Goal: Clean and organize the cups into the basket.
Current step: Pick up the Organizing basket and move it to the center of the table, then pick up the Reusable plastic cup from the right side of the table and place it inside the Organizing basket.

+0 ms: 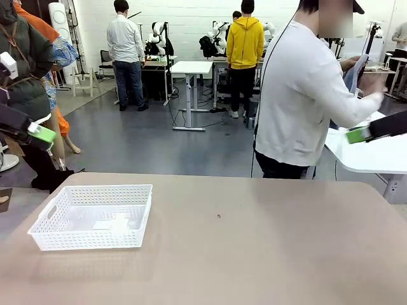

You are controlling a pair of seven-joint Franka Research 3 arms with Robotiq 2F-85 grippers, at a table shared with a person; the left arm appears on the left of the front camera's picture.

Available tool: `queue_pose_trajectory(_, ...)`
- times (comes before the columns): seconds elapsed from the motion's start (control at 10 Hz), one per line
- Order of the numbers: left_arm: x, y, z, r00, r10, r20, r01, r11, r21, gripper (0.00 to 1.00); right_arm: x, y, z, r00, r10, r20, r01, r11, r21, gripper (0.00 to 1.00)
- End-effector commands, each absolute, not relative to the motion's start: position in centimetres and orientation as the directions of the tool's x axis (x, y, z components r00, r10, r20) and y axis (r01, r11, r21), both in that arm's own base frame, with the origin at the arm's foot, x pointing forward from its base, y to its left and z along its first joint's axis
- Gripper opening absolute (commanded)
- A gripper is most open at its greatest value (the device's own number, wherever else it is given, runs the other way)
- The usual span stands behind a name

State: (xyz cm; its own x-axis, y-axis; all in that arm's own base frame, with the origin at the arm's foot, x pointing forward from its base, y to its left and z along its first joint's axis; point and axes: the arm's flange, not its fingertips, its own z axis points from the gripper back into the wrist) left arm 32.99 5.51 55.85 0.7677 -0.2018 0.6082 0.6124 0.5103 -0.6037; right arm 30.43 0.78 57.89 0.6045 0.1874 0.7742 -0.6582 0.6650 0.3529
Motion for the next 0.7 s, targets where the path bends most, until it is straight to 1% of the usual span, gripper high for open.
queue_pose_trajectory(0.0, 34.9, 7.6, 55.6, 0.967, 0.089, 0.239, 0.188, 0.383, -0.904, 1.0, 30.4, -3.3, 53.7, 0.828, -0.207, 0.522, -0.417, 0.396, 0.818, 1.0)
queue_pose_trajectory(0.1, 34.9, 9.6, 54.7, 0.965, 0.147, 0.217, 0.125, 0.468, -0.875, 1.0, 30.7, -5.8, 52.6, 0.84, -0.25, 0.481, -0.366, 0.393, 0.843, 1.0)
queue_pose_trajectory(0.2, 34.6, 11.1, 53.9, 0.958, 0.181, 0.221, 0.085, 0.558, -0.825, 1.0, 30.6, -8.4, 51.4, 0.853, -0.282, 0.438, -0.317, 0.387, 0.866, 1.0)
queue_pose_trajectory(0.3, 34.2, 13.1, 53.2, 0.962, 0.184, 0.203, 0.05, 0.609, -0.792, 1.0, 30.3, -10.8, 50.0, 0.861, -0.307, 0.405, -0.272, 0.395, 0.878, 1.0)
queue_pose_trajectory(0.5, 33.2, 16.6, 52.5, 0.947, 0.258, 0.191, 0.012, 0.565, -0.825, 1.0, 28.6, -15.2, 48.2, 0.873, -0.358, 0.333, -0.166, 0.423, 0.891, 1.0)
queue_pose_trajectory(0.6, 32.3, 18.2, 52.2, 0.937, 0.294, 0.187, -0.006, 0.55, -0.835, 1.0, 27.6, -16.8, 47.8, 0.879, -0.363, 0.308, -0.136, 0.429, 0.893, 1.0)
